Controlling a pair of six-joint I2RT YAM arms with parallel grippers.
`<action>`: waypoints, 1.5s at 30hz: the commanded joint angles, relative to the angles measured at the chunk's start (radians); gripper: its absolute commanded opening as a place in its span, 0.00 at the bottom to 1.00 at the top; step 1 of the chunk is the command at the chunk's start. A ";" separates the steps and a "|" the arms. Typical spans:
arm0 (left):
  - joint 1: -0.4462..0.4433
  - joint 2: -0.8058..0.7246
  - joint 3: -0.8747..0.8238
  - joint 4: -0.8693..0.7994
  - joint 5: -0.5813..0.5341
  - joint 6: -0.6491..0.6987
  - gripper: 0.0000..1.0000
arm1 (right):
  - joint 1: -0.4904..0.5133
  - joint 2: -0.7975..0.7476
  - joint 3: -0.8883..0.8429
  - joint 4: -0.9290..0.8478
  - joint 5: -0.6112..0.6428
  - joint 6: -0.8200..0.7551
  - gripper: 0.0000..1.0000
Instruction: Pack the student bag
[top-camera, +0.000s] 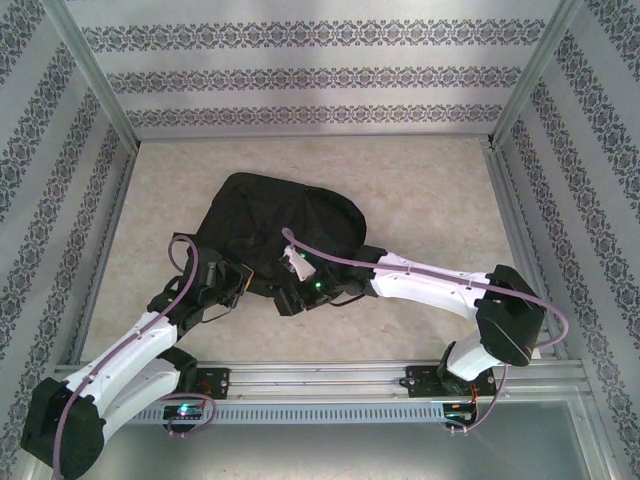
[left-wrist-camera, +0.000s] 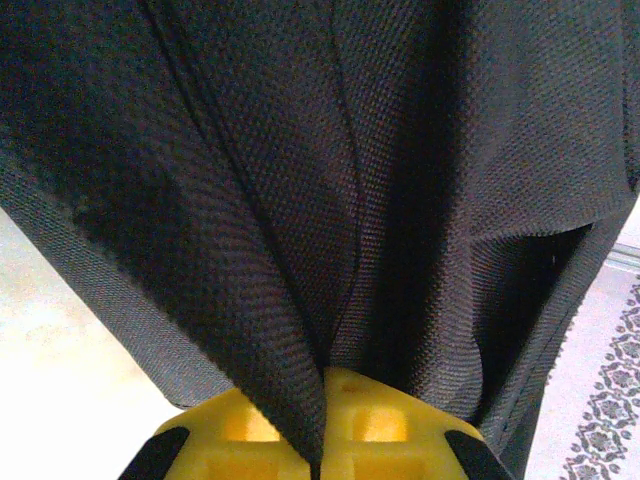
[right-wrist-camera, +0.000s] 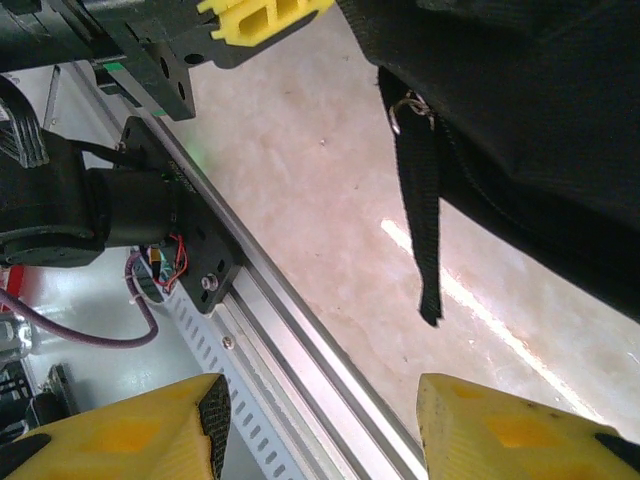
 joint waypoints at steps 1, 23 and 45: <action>-0.024 -0.001 0.029 0.093 0.025 -0.029 0.04 | -0.003 0.048 0.017 0.018 -0.017 -0.004 0.53; -0.027 0.007 0.008 0.144 0.033 -0.046 0.04 | -0.012 0.198 0.178 -0.012 0.130 -0.019 0.48; -0.024 -0.052 -0.005 0.032 -0.062 0.015 0.00 | -0.020 0.074 0.032 -0.064 0.179 -0.028 0.00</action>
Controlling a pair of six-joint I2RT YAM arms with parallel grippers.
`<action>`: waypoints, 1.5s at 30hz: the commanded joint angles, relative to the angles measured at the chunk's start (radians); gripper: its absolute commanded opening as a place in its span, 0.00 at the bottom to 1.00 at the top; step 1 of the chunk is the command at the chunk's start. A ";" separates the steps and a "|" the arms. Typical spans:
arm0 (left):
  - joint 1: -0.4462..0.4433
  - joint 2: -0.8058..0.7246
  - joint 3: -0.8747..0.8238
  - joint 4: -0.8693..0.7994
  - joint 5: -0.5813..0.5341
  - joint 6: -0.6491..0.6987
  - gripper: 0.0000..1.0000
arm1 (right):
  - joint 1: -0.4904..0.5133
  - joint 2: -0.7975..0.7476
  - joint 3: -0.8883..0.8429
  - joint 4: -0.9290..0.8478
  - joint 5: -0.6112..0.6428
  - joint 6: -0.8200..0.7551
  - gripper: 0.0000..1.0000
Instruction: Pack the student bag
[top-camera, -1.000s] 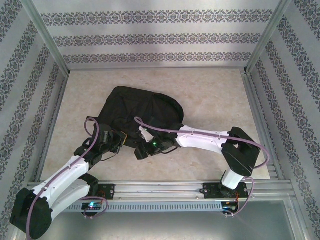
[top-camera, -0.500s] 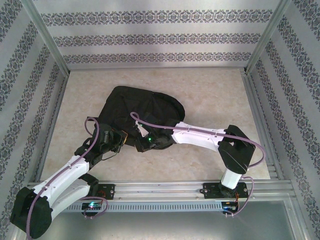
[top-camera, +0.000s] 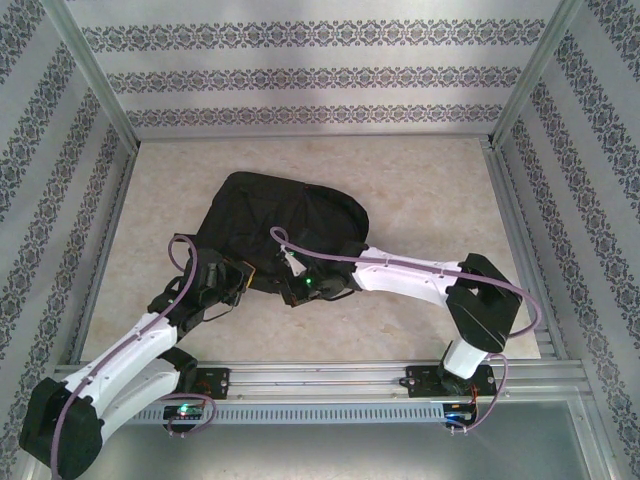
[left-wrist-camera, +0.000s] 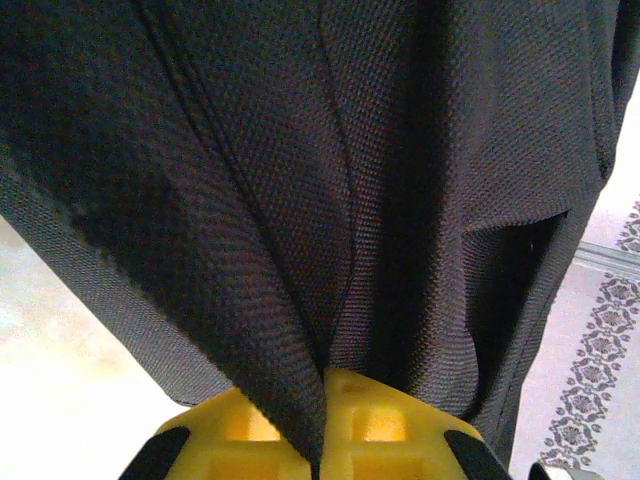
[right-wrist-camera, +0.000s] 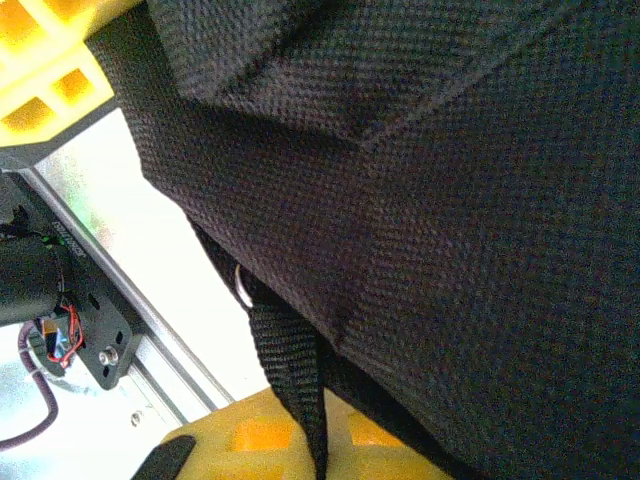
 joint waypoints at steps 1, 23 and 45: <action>-0.008 -0.042 -0.001 -0.012 -0.044 0.041 0.00 | -0.008 -0.054 -0.031 -0.053 0.029 -0.021 0.00; 0.051 -0.067 0.034 -0.195 -0.047 0.206 0.00 | -0.193 -0.207 -0.107 -0.285 -0.057 -0.180 0.00; 0.116 0.272 0.322 -0.268 0.016 0.629 0.02 | -0.142 -0.321 -0.121 -0.251 -0.165 -0.266 0.00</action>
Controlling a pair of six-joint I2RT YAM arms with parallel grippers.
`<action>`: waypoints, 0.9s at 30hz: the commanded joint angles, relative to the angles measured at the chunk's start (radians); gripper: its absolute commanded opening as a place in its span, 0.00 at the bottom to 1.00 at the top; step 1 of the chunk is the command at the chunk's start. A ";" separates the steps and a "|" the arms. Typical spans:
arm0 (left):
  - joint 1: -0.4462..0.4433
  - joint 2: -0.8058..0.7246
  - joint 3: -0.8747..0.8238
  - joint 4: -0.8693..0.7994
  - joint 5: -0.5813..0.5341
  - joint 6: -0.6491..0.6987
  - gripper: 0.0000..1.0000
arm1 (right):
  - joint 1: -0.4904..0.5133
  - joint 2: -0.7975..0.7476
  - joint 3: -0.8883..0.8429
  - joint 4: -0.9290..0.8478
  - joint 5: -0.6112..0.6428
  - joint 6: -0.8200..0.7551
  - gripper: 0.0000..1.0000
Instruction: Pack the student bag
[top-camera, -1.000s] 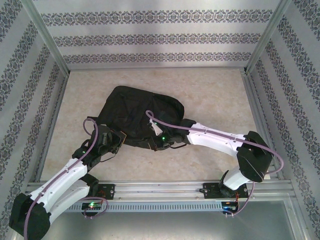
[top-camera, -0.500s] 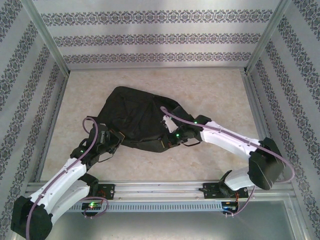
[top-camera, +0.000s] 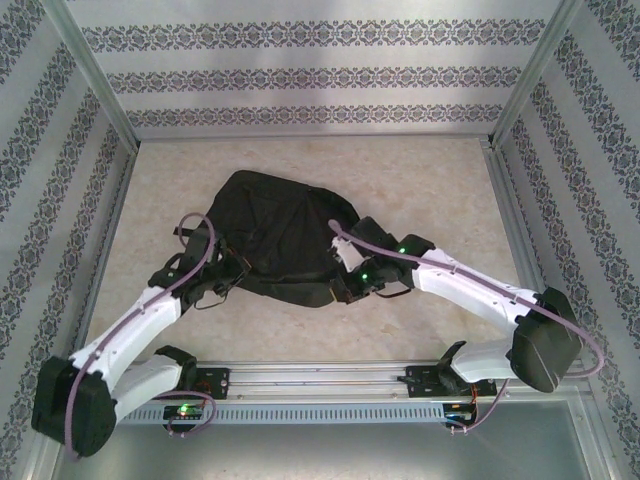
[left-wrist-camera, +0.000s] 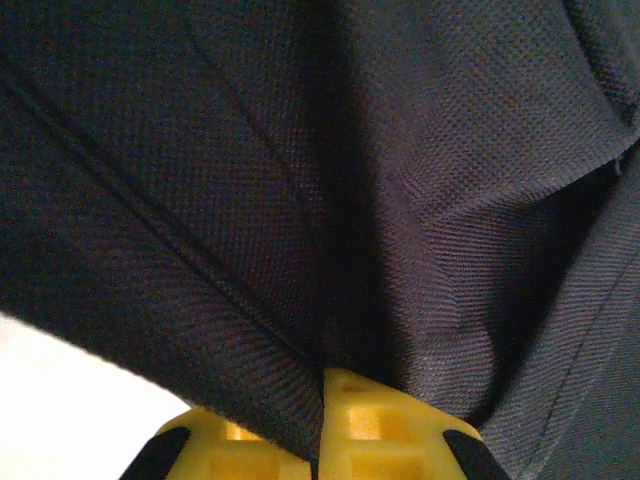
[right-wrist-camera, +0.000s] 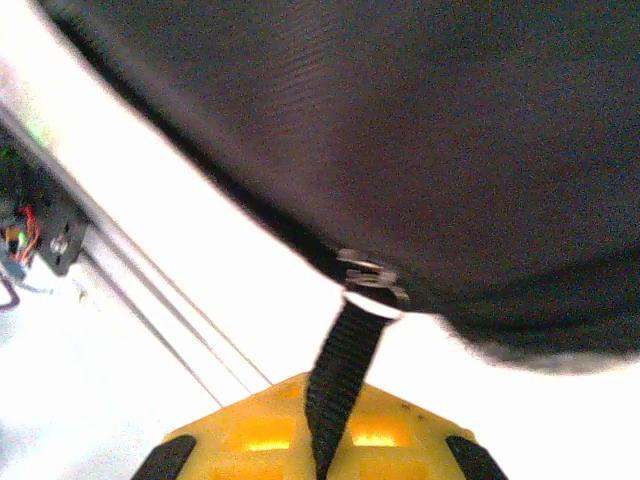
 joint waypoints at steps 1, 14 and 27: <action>0.020 0.097 0.127 -0.020 -0.033 0.195 0.07 | 0.083 0.030 0.066 0.035 -0.060 -0.030 0.00; 0.108 0.308 0.356 -0.041 -0.017 0.188 0.51 | 0.203 0.304 0.308 0.152 -0.008 0.033 0.00; 0.032 0.019 0.132 -0.089 0.106 -0.122 0.50 | 0.196 0.303 0.232 0.249 0.019 0.080 0.00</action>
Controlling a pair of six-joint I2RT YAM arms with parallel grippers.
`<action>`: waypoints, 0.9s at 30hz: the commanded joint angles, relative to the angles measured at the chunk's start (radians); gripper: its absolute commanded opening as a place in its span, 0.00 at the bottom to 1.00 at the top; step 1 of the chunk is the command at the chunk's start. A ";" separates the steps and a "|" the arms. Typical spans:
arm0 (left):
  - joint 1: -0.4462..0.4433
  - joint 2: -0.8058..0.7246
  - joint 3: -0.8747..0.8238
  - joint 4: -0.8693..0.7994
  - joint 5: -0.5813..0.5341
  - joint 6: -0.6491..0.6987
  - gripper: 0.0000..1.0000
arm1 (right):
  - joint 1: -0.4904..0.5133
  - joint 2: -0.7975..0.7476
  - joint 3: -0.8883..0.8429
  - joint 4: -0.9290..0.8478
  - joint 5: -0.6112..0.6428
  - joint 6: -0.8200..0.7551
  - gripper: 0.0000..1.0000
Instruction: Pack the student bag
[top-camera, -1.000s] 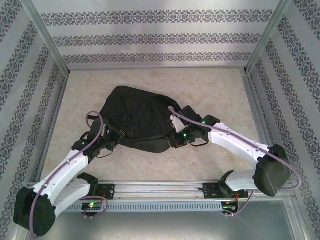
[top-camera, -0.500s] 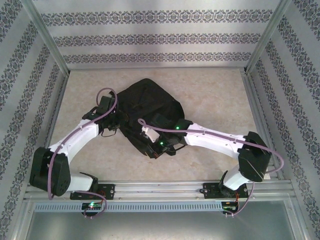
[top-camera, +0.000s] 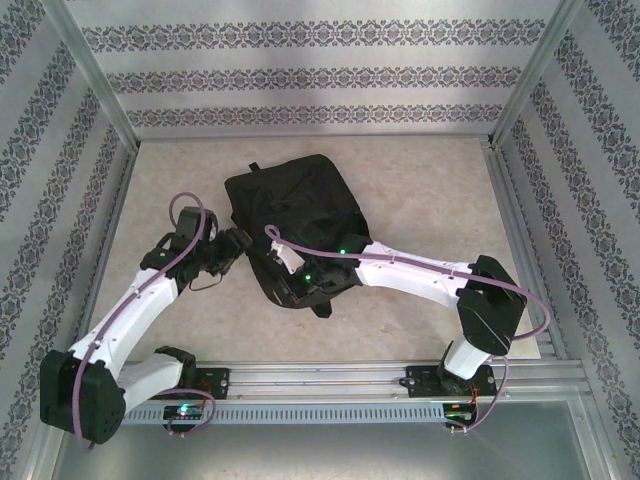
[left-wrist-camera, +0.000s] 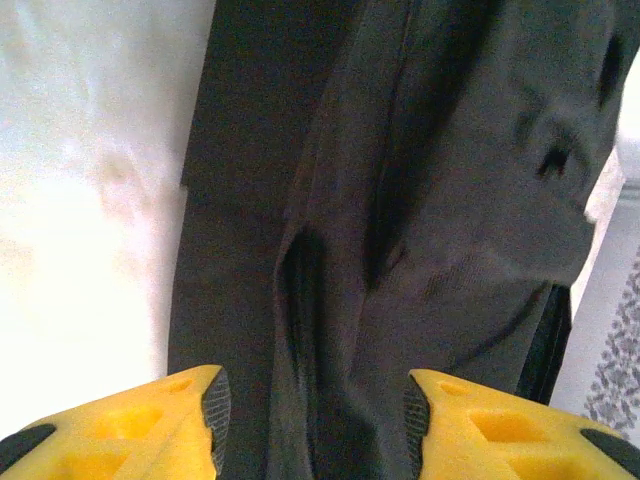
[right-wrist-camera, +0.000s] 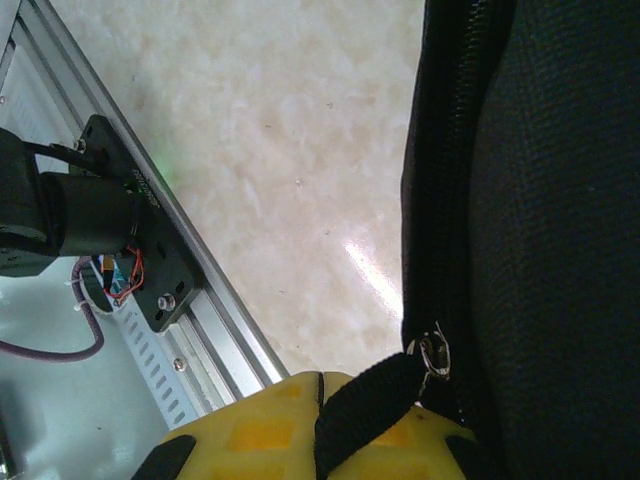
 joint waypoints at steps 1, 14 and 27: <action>-0.052 -0.007 -0.002 -0.013 0.033 -0.082 0.50 | -0.004 -0.022 -0.028 0.043 0.017 0.001 0.00; -0.131 -0.046 -0.044 -0.060 0.015 -0.090 0.41 | -0.014 -0.037 -0.034 0.062 0.011 -0.024 0.00; -0.133 0.003 -0.090 0.049 0.047 -0.095 0.40 | -0.016 -0.050 -0.052 0.109 -0.029 -0.031 0.00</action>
